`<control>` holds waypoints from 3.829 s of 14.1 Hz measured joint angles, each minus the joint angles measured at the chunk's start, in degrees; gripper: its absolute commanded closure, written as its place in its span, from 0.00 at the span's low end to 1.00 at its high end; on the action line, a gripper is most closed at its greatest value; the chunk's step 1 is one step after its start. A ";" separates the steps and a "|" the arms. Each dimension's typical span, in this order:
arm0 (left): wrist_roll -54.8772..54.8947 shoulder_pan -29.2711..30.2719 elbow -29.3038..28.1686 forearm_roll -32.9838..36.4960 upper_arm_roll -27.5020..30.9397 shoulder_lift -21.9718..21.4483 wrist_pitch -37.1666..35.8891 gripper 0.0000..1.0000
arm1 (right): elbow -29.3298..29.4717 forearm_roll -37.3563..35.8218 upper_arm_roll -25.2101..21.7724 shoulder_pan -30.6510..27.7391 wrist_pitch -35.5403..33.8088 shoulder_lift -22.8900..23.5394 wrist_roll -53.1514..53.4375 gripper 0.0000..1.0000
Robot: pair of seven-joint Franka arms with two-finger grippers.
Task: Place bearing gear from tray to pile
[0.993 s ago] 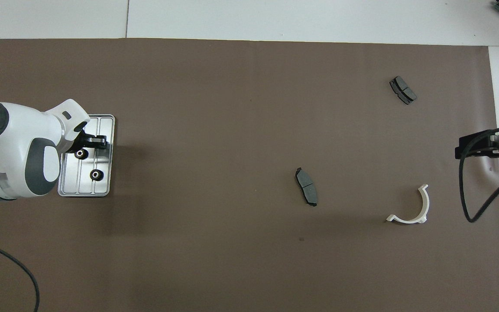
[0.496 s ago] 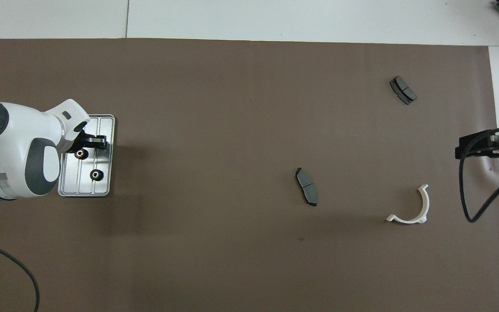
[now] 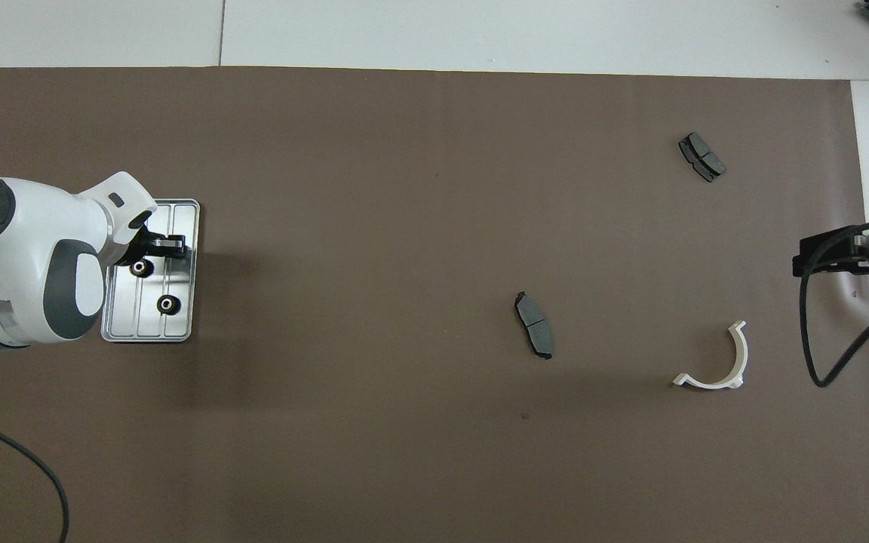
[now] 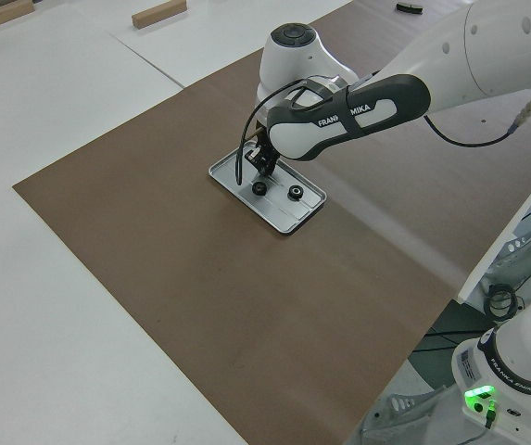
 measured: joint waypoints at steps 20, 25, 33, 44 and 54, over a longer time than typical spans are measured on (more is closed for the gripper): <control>-53.79 -28.40 11.74 0.53 -0.87 -0.03 -13.39 1.00 | -10.29 0.20 0.13 1.88 15.64 1.94 0.00 0.00; -64.77 -36.50 11.51 1.85 -0.84 2.20 -9.34 1.00 | -10.18 1.46 0.14 2.54 22.46 8.13 0.00 0.00; -65.69 -37.65 12.35 3.51 0.33 5.19 -6.51 0.00 | -9.28 2.79 0.86 8.60 29.96 14.27 7.32 0.00; -37.48 -17.36 15.94 4.88 2.50 -0.68 -18.72 0.00 | -9.30 3.71 1.14 22.30 36.20 17.65 22.00 0.00; -3.62 0.82 5.27 4.88 2.62 -1.99 -8.07 0.00 | -9.12 -0.51 1.10 35.83 46.51 27.58 33.83 0.08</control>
